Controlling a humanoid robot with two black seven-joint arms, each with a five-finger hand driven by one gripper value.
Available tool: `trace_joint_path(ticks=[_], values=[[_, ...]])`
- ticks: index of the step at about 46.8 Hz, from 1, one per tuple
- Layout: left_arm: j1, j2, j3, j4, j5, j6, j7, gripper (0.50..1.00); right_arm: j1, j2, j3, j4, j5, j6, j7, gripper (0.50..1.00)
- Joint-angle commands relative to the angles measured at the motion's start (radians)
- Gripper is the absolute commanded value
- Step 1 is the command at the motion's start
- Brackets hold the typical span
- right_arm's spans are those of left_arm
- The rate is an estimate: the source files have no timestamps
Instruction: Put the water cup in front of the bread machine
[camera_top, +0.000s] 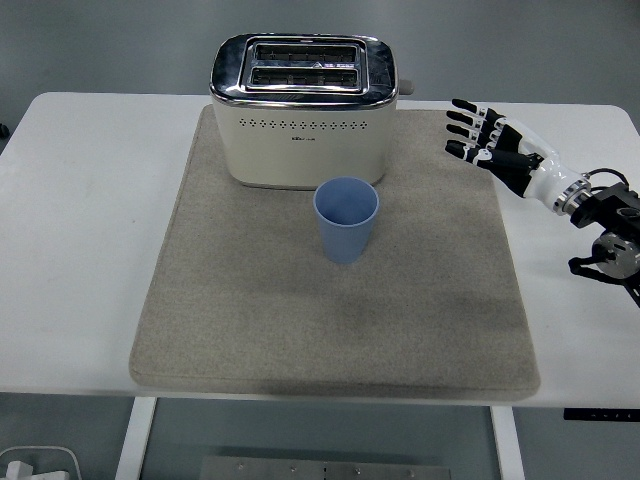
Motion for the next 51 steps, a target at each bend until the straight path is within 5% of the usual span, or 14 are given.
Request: trace_joint_path(ticks=[1, 13, 27, 38, 51], values=[[-0.002, 0.000, 0.000, 0.001, 0.000, -0.001, 0.000, 1.000, 0.013, 0.013, 0.001, -0.034, 0.053, -0.002, -0.015, 0.928], [-0.002, 0.000, 0.000, -0.001, 0.000, 0.000, 0.000, 1.000, 0.030, 0.075, 0.028, -0.052, 0.272, -0.091, -0.125, 0.928], [0.000, 0.000, 0.000, -0.001, 0.000, 0.000, 0.000, 1.000, 0.053, 0.113, 0.074, -0.057, 0.391, -0.189, -0.180, 0.926], [0.000, 0.000, 0.000, 0.001, 0.000, 0.000, 0.000, 1.000, 0.068, 0.115, 0.076, -0.055, 0.398, -0.220, -0.185, 0.928], [0.000, 0.000, 0.000, -0.001, 0.000, 0.000, 0.000, 1.000, 0.086, 0.102, 0.076, -0.051, 0.398, -0.180, -0.184, 0.928]])
